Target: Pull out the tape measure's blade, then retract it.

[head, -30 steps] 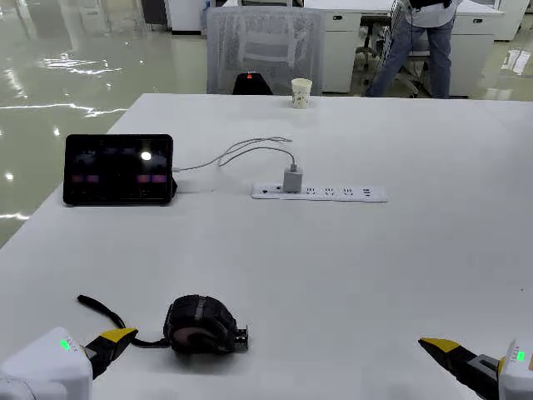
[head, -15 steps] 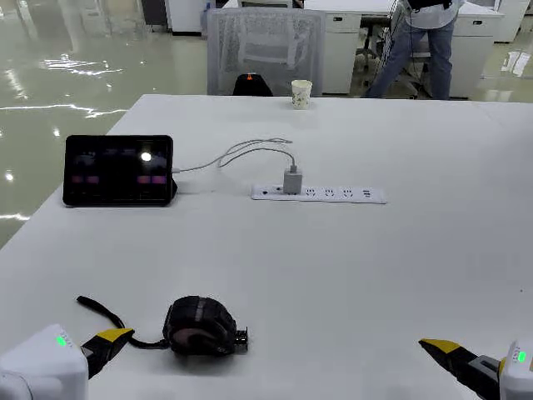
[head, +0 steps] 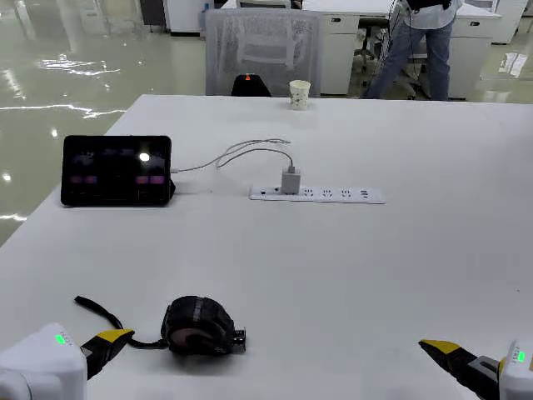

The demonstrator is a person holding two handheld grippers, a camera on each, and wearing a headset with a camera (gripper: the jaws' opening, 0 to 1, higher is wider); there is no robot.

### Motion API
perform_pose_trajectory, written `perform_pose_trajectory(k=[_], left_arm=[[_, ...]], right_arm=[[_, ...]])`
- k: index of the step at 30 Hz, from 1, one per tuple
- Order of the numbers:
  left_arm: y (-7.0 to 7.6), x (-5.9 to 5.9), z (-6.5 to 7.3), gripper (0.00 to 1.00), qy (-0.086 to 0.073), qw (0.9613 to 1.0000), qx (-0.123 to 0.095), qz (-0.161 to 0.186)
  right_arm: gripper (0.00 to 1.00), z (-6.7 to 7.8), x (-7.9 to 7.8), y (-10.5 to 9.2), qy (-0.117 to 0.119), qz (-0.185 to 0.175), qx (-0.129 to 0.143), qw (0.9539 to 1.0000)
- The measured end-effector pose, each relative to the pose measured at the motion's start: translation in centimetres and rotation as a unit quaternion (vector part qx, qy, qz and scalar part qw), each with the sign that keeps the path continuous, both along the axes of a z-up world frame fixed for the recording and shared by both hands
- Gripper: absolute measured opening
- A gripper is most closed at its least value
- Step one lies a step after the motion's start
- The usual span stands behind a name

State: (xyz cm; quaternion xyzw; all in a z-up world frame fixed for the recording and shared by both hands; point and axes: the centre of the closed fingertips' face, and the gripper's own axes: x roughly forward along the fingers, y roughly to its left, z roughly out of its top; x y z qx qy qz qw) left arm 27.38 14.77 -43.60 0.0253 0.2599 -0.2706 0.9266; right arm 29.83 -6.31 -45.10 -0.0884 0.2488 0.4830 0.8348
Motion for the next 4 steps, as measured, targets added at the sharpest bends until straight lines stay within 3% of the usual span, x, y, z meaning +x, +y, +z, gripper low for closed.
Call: perform_pose_trajectory(k=[4], left_arm=[[-0.05,0.02,0.06,0.99,-0.001,1.0,-0.001,-0.001]], right_arm=[[0.99,0.1,0.02,-0.03,-0.001,0.0,0.0,1.0]])
